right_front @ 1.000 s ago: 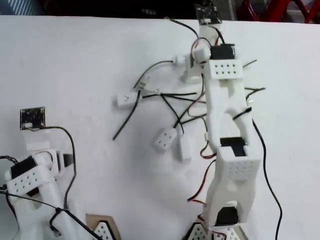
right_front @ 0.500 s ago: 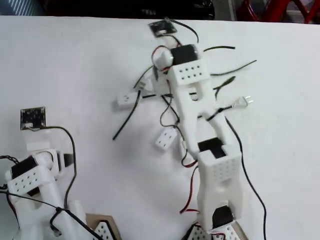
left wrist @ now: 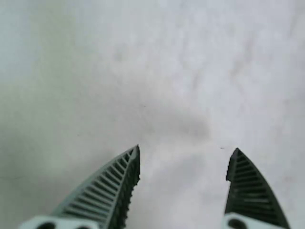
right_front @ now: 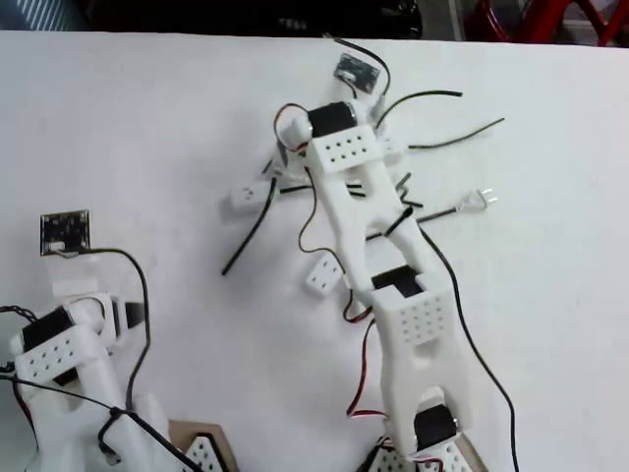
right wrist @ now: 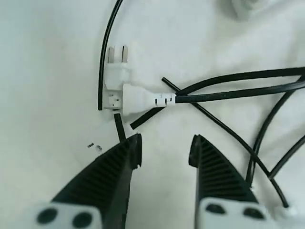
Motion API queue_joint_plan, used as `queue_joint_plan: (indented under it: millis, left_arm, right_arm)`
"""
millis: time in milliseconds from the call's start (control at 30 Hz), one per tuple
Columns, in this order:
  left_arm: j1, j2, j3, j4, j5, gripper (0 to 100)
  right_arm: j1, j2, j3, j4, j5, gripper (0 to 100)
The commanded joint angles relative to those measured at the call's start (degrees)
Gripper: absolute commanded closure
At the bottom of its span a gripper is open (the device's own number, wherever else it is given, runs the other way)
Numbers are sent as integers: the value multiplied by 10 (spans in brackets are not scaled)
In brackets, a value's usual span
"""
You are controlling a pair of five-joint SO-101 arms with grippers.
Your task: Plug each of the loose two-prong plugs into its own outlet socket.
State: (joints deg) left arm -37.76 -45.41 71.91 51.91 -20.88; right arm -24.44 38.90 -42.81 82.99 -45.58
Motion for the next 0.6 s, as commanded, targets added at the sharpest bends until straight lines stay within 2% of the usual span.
queue_joint_plan:
  millis: [0,300,567]
  left_arm:
    - [-3,-15,-4,-11,2,710]
    - [-3,-15,-4,-11,2,710]
    - [-3,-15,-4,-11,1,710]
  right_arm:
    - [16,-11,-19,-14,-57,836]
    - [42,47,-22,-46,-134,836]
    - [42,79,-22,-97,-159,839]
